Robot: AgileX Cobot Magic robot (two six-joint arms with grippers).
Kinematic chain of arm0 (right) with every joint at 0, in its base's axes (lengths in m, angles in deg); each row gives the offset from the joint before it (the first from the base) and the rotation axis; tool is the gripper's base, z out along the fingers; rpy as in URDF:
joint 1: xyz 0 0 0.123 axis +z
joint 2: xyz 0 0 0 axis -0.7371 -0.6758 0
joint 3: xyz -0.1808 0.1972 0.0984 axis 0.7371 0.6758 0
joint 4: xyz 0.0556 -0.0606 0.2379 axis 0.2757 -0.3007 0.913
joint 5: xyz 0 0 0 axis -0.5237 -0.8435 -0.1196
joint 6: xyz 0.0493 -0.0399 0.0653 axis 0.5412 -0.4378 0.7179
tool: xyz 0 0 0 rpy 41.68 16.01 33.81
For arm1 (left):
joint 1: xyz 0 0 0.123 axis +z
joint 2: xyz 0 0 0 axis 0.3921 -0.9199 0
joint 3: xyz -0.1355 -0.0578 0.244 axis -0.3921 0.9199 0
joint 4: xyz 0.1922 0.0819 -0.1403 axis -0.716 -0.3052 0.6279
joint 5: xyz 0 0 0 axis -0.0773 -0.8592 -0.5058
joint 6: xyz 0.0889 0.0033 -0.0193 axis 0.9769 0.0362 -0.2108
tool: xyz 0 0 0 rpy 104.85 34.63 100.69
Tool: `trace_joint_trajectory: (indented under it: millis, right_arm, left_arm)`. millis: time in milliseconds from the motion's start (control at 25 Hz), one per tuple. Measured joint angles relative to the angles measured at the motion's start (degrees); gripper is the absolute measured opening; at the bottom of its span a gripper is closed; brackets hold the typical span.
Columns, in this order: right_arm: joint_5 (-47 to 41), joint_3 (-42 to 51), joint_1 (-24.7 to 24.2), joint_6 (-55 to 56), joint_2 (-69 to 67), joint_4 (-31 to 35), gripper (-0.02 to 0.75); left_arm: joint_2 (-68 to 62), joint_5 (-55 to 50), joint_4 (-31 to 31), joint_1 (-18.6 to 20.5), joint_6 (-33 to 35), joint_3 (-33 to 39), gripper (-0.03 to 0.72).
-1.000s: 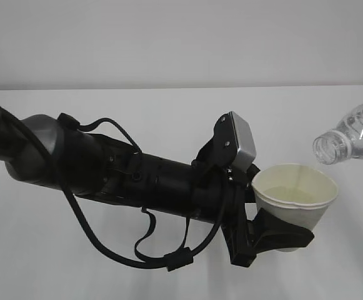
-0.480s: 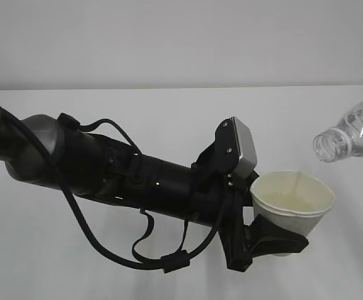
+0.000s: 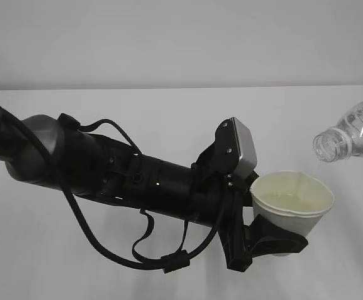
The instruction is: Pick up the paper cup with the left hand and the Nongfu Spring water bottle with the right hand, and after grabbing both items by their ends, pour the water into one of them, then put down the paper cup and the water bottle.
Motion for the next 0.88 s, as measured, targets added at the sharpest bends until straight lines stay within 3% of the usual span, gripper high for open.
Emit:
trace_joint_trajectory:
  millis: [880]
  right_arm:
    - [0.0, 0.0, 0.0, -0.8, 0.0, 0.0, 0.419]
  left_arm:
    - [0.0, -0.2, 0.4, 0.0, 0.0, 0.0, 0.471]
